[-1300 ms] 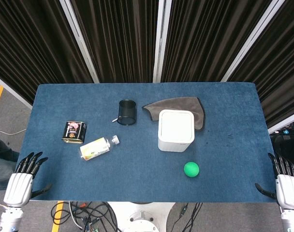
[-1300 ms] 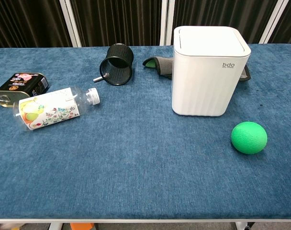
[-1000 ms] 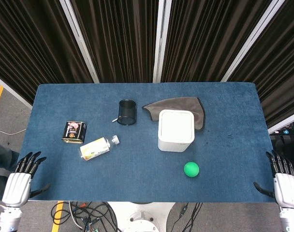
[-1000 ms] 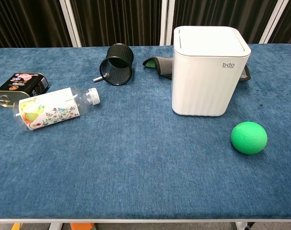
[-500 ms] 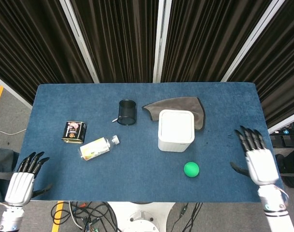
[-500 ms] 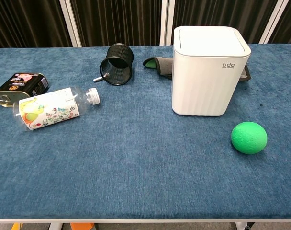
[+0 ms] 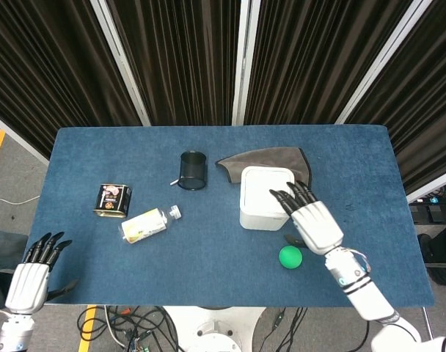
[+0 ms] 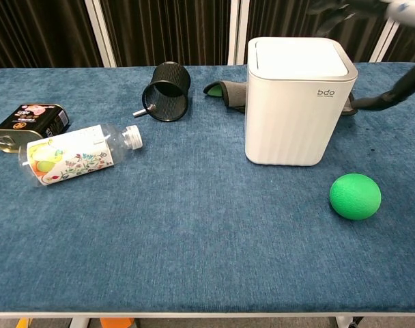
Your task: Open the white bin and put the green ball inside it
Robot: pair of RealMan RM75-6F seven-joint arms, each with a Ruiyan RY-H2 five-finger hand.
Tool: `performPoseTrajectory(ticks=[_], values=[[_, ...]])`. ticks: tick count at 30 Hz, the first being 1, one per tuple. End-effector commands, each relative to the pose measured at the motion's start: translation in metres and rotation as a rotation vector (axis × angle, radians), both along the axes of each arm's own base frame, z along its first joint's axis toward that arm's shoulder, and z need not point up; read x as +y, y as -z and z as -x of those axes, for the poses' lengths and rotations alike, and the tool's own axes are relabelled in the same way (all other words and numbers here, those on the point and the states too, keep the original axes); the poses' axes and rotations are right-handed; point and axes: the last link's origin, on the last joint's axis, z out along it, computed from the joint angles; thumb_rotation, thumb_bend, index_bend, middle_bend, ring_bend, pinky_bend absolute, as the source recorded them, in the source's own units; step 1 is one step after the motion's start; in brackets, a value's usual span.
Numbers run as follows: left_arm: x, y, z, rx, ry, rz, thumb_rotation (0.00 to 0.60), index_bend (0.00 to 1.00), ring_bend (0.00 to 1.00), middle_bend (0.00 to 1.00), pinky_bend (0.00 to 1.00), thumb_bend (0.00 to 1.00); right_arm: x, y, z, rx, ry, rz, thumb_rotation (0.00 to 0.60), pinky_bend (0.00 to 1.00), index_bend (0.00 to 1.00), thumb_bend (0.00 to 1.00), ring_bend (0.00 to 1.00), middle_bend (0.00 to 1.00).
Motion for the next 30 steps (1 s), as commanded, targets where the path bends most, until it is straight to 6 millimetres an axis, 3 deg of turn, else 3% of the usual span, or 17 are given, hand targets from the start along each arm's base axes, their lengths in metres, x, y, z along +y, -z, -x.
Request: performPoseTrajectory(ticks=[1, 13, 17, 20, 25, 30], values=[[0.0, 0.0, 0.001, -0.003, 0.0, -0.001, 0.6, 0.2, 0.03, 0.1, 0.14, 0.1, -0.001, 0.011, -0.007, 0.014, 0.001, -0.025, 0.6, 0.0, 0.0, 0.1, 0.0, 0.23], [-0.001, 0.0, 0.003, -0.005, -0.002, 0.002, 0.6, 0.2, 0.03, 0.1, 0.14, 0.1, 0.0, 0.029, -0.002, 0.066, 0.032, -0.067, 0.6, 0.0, 0.0, 0.1, 0.0, 0.3], [0.0, -0.001, 0.002, -0.005, 0.001, -0.001, 0.6, 0.2, 0.03, 0.1, 0.14, 0.1, -0.001, 0.019, -0.009, 0.016, 0.007, -0.022, 0.6, 0.0, 0.0, 0.1, 0.0, 0.28], [0.0, -0.001, 0.002, -0.006, 0.001, -0.003, 0.6, 0.2, 0.03, 0.1, 0.14, 0.1, 0.003, 0.001, -0.015, -0.041, -0.038, 0.053, 0.6, 0.0, 0.0, 0.1, 0.0, 0.2], [0.0, 0.0, 0.002, -0.009, 0.002, 0.001, 0.6, 0.2, 0.03, 0.1, 0.14, 0.1, 0.029, -0.03, -0.004, -0.077, -0.084, 0.158, 0.6, 0.0, 0.0, 0.11, 0.0, 0.07], [0.002, 0.0, -0.001, -0.011, 0.015, 0.0, 0.6, 0.2, 0.03, 0.1, 0.14, 0.1, 0.065, -0.036, 0.027, -0.026, -0.073, 0.165, 0.6, 0.0, 0.0, 0.11, 0.0, 0.06]])
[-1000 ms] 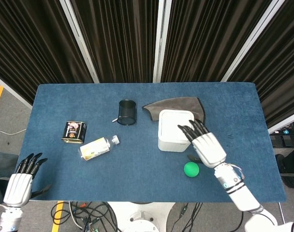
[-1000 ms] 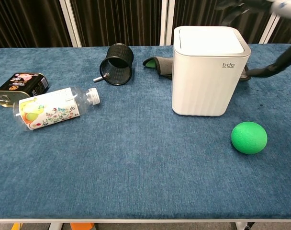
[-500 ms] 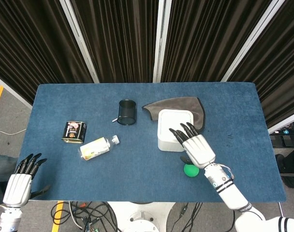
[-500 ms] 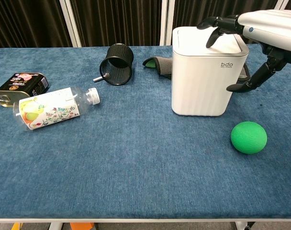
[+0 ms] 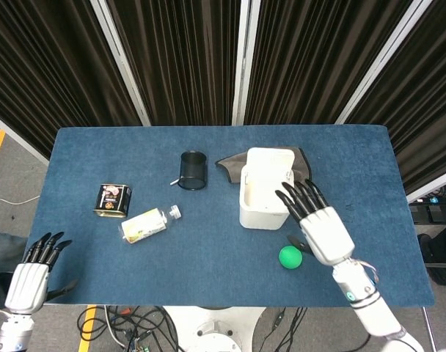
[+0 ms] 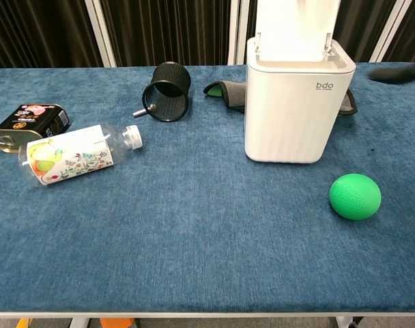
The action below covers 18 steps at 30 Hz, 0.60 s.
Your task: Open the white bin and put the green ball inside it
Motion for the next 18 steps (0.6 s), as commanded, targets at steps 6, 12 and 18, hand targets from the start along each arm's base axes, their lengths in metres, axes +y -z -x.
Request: performPoseTrajectory(ticks=[6, 12, 18], values=[[0.003, 0.0, -0.003, -0.009, 0.0, -0.012, 0.6, 0.2, 0.03, 0.1, 0.14, 0.1, 0.054, 0.011, 0.08, 0.094, 0.189, -0.073, 0.6, 0.0, 0.0, 0.18, 0.0, 0.07], [0.004, 0.002, -0.005, -0.011, 0.002, -0.01, 0.6, 0.2, 0.03, 0.1, 0.14, 0.1, 0.056, 0.04, 0.11, 0.162, 0.256, -0.167, 0.6, 0.0, 0.0, 0.18, 0.0, 0.08], [0.004, 0.003, -0.003, -0.007, -0.007, -0.003, 0.6, 0.2, 0.03, 0.1, 0.14, 0.1, 0.046, 0.063, 0.102, 0.18, 0.219, -0.21, 0.6, 0.04, 0.0, 0.19, 0.0, 0.09]])
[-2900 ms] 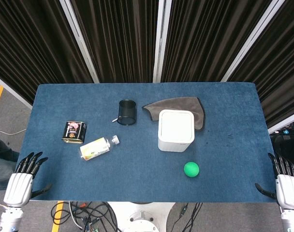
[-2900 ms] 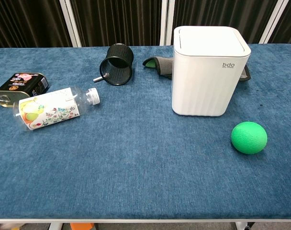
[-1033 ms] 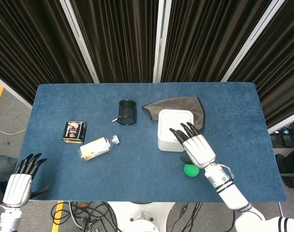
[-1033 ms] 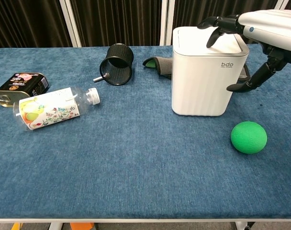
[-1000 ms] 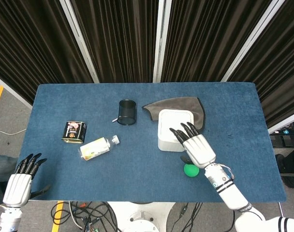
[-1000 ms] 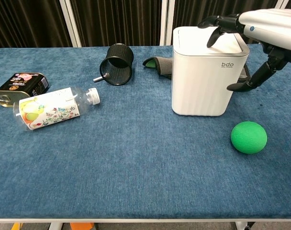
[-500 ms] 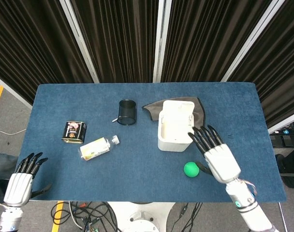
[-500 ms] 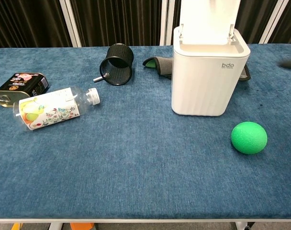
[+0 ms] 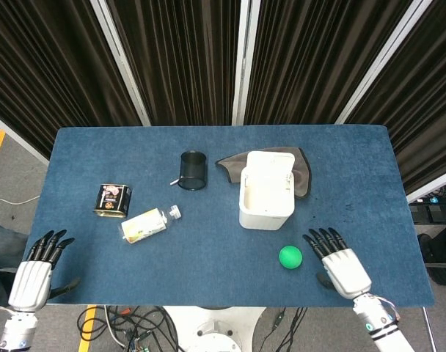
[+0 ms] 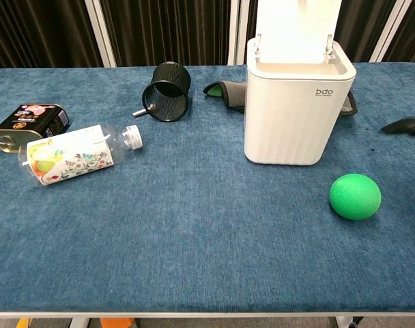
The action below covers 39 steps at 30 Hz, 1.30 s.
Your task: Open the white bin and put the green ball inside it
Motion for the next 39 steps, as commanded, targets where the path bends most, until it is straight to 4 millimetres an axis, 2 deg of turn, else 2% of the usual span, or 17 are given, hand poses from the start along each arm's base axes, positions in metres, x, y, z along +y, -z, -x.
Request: performPoseTrajectory(ticks=[1, 4, 7, 13, 15, 17, 22, 25, 27, 30, 37, 39], values=[[-0.001, 0.0, 0.002, -0.001, -0.006, 0.002, 0.6, 0.2, 0.03, 0.1, 0.14, 0.1, -0.007, 0.01, -0.007, 0.001, -0.023, -0.014, 0.6, 0.08, 0.0, 0.19, 0.0, 0.1], [-0.002, 0.0, 0.004, -0.003, -0.012, 0.002, 0.6, 0.2, 0.03, 0.1, 0.14, 0.1, -0.01, 0.019, -0.012, 0.007, -0.028, -0.031, 0.6, 0.24, 0.0, 0.19, 0.04, 0.12], [-0.003, -0.001, 0.006, -0.003, -0.017, 0.002, 0.6, 0.2, 0.03, 0.1, 0.14, 0.1, -0.015, 0.029, -0.013, 0.018, -0.009, -0.058, 0.6, 0.35, 0.0, 0.19, 0.07, 0.13], [-0.004, -0.002, 0.01, -0.009, -0.024, -0.002, 0.6, 0.2, 0.03, 0.1, 0.14, 0.1, -0.023, 0.047, -0.018, 0.051, 0.001, -0.112, 0.6, 0.43, 0.01, 0.19, 0.11, 0.18], [-0.005, -0.002, 0.012, -0.01, -0.027, -0.003, 0.6, 0.2, 0.03, 0.1, 0.14, 0.1, -0.025, 0.05, -0.022, 0.051, -0.006, -0.119, 0.6, 0.48, 0.05, 0.2, 0.15, 0.22], [-0.006, -0.002, 0.013, -0.011, -0.029, -0.003, 0.6, 0.2, 0.03, 0.1, 0.14, 0.1, -0.024, 0.052, -0.024, 0.051, -0.015, -0.118, 0.6, 0.54, 0.15, 0.22, 0.21, 0.27], [-0.006, -0.002, 0.014, -0.013, -0.029, -0.002, 0.6, 0.2, 0.03, 0.1, 0.14, 0.1, -0.025, 0.053, -0.023, 0.07, -0.021, -0.102, 0.6, 0.71, 0.56, 0.3, 0.43, 0.48], [-0.006, -0.002, 0.014, -0.015, -0.029, -0.003, 0.6, 0.2, 0.03, 0.1, 0.14, 0.1, -0.025, 0.05, -0.021, 0.081, -0.016, -0.105, 0.6, 0.77, 0.71, 0.35, 0.53, 0.59], [-0.006, -0.002, 0.014, -0.015, -0.029, -0.002, 0.6, 0.2, 0.03, 0.1, 0.14, 0.1, -0.025, 0.044, -0.023, 0.063, -0.019, -0.081, 0.6, 0.78, 0.76, 0.37, 0.57, 0.63], [-0.006, -0.002, 0.014, -0.013, -0.03, 0.0, 0.6, 0.2, 0.03, 0.1, 0.14, 0.1, -0.026, 0.027, -0.029, 0.005, -0.039, -0.024, 0.6, 0.78, 0.78, 0.38, 0.58, 0.65], [-0.006, -0.003, 0.012, -0.02, -0.025, -0.003, 0.6, 0.2, 0.03, 0.1, 0.14, 0.1, -0.018, -0.046, -0.062, -0.203, -0.22, 0.205, 0.6, 0.78, 0.77, 0.38, 0.58, 0.65], [-0.006, -0.003, 0.012, -0.019, -0.022, -0.002, 0.6, 0.2, 0.03, 0.1, 0.14, 0.1, -0.023, -0.059, -0.07, -0.24, -0.274, 0.269, 0.6, 0.78, 0.77, 0.38, 0.58, 0.65]])
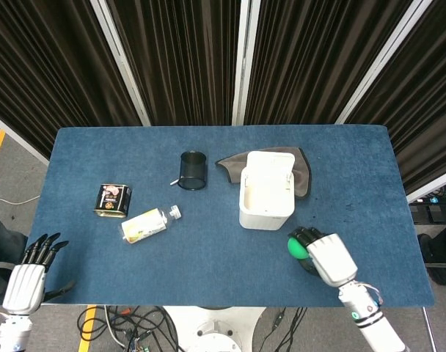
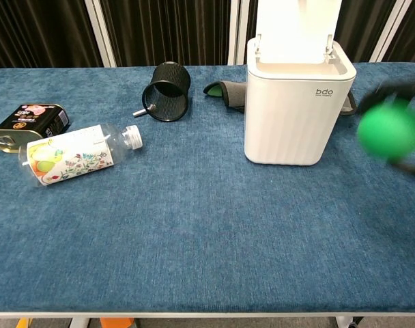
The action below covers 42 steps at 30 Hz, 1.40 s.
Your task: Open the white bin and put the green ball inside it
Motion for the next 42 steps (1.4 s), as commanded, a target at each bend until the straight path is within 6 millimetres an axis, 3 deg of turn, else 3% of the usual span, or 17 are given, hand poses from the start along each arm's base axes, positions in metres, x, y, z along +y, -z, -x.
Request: performPoseTrajectory(ticks=[1, 6, 10, 11, 14, 16, 20, 24, 30, 37, 42], values=[[0.001, 0.001, -0.001, 0.002, 0.004, 0.002, 0.6, 0.2, 0.03, 0.1, 0.14, 0.1, -0.006, -0.043, -0.023, -0.117, -0.128, 0.152, 0.6, 0.78, 0.78, 0.38, 0.58, 0.65], [0.002, -0.001, -0.001, 0.0, 0.005, -0.009, 0.6, 0.2, 0.03, 0.1, 0.14, 0.1, -0.048, -0.042, -0.049, -0.104, -0.151, 0.209, 0.6, 0.78, 0.77, 0.37, 0.58, 0.65], [0.001, -0.001, 0.001, 0.003, -0.003, -0.007, 0.6, 0.2, 0.03, 0.1, 0.14, 0.1, -0.078, -0.021, -0.067, -0.084, -0.123, 0.19, 0.6, 0.72, 0.66, 0.3, 0.53, 0.61], [0.001, 0.0, 0.002, 0.006, -0.005, -0.004, 0.6, 0.19, 0.03, 0.1, 0.14, 0.1, -0.083, -0.016, -0.069, -0.074, -0.099, 0.164, 0.6, 0.62, 0.58, 0.26, 0.46, 0.55], [0.0, 0.001, 0.005, 0.006, -0.014, 0.001, 0.6, 0.19, 0.03, 0.1, 0.14, 0.1, -0.092, -0.003, -0.076, -0.034, -0.012, 0.086, 0.6, 0.11, 0.11, 0.07, 0.06, 0.16], [0.0, 0.0, 0.007, 0.007, -0.017, 0.0, 0.6, 0.19, 0.03, 0.1, 0.14, 0.1, -0.093, -0.001, -0.085, -0.054, 0.004, 0.063, 0.6, 0.0, 0.0, 0.0, 0.0, 0.02], [0.0, -0.003, 0.008, 0.004, -0.015, -0.007, 0.6, 0.19, 0.03, 0.1, 0.14, 0.1, -0.088, -0.007, -0.096, -0.095, -0.011, 0.06, 0.6, 0.0, 0.0, 0.0, 0.0, 0.0], [-0.001, -0.003, 0.007, -0.002, -0.01, -0.011, 0.6, 0.19, 0.03, 0.1, 0.14, 0.1, -0.078, -0.02, -0.091, -0.125, -0.027, 0.101, 0.6, 0.0, 0.0, 0.0, 0.0, 0.0], [-0.002, -0.003, 0.004, -0.006, -0.005, -0.016, 0.6, 0.19, 0.03, 0.1, 0.14, 0.1, -0.045, -0.042, -0.056, -0.14, 0.0, 0.146, 0.6, 0.0, 0.0, 0.0, 0.0, 0.0], [-0.002, 0.0, 0.003, -0.009, -0.005, 0.0, 0.6, 0.19, 0.03, 0.1, 0.14, 0.1, 0.031, -0.051, 0.045, -0.062, 0.194, 0.191, 0.6, 0.0, 0.0, 0.0, 0.0, 0.0], [-0.002, -0.004, -0.002, -0.002, 0.013, -0.01, 0.6, 0.19, 0.03, 0.1, 0.14, 0.1, 0.069, -0.049, 0.101, -0.041, 0.367, 0.179, 0.6, 0.0, 0.0, 0.0, 0.0, 0.0]])
